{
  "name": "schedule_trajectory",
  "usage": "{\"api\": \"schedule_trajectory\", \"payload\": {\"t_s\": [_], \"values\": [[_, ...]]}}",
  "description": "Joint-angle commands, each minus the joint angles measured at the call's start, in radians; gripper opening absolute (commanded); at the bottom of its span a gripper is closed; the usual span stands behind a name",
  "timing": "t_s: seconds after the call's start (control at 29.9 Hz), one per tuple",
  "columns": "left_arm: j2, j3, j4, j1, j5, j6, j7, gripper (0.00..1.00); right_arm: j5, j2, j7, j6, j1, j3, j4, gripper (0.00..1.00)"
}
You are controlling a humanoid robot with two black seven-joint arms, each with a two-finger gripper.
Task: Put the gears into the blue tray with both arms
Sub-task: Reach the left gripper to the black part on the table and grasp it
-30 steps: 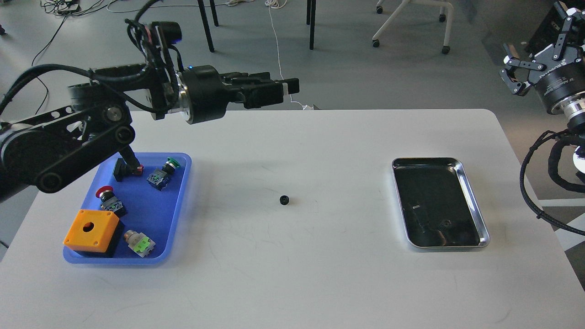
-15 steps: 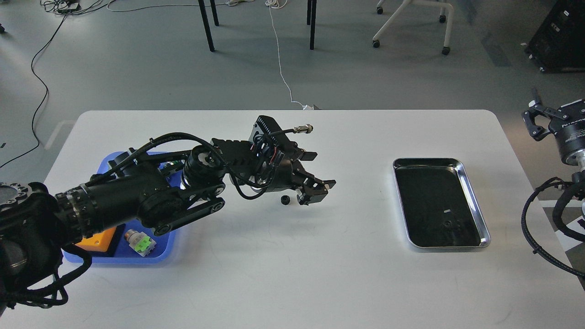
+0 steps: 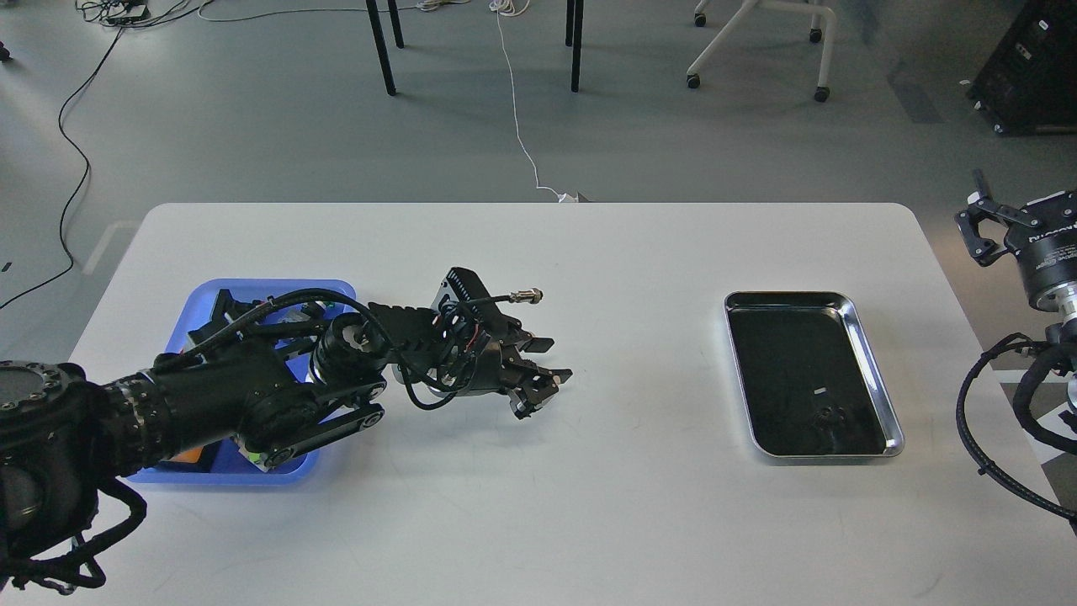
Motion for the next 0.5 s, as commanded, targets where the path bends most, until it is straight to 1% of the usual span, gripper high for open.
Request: {"api": "schedule_trajectory", "payload": {"t_s": [0.0, 0.33, 0.47], "values": [[-0.006, -0.008, 0.037, 0.019, -0.002, 0.006, 0.0, 0.46, 0.0, 0.001, 0.0, 0.0, -0.001, 0.0, 0.01, 0.98], [-0.002, 0.0, 0.04, 0.023, 0.001, 0.006, -0.003, 0.46, -0.001, 0.009, 0.0, 0.0, -0.001, 0.001, 0.011, 0.98], [-0.003, -0.002, 0.042, 0.025, -0.001, 0.006, -0.002, 0.42, -0.001, 0.008, 0.0, 0.0, -0.001, 0.001, 0.011, 0.98]]}}
